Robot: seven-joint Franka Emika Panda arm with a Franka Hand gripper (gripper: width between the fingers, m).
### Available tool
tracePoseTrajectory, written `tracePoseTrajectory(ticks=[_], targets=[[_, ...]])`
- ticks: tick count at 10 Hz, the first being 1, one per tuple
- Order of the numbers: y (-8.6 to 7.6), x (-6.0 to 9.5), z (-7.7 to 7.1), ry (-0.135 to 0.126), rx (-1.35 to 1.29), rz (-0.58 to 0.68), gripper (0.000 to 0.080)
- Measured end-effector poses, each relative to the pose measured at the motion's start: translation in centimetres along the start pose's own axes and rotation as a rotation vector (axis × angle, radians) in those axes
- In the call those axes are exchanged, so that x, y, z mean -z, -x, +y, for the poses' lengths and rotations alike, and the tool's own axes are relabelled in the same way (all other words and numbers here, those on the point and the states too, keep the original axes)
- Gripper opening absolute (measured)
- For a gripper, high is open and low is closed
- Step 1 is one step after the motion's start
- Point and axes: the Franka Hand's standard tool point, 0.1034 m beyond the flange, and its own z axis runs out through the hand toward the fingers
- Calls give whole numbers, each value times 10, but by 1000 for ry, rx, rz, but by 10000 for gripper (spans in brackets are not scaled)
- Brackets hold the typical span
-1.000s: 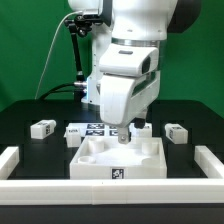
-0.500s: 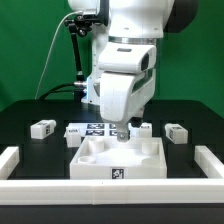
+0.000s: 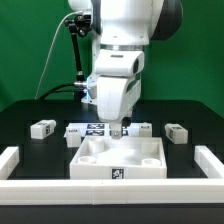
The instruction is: Assemble one leg
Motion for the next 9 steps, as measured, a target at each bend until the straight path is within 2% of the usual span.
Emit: tracePoseTrajectory(ticks=[3, 4, 5, 6, 9], targets=[[0, 0, 1, 1, 5, 0, 649], [5, -4, -4, -6, 50, -1, 649], [8, -9, -15, 4, 70, 7, 649], [8, -16, -28, -15, 97, 5, 649], [2, -29, -40, -35, 161, 9, 649]])
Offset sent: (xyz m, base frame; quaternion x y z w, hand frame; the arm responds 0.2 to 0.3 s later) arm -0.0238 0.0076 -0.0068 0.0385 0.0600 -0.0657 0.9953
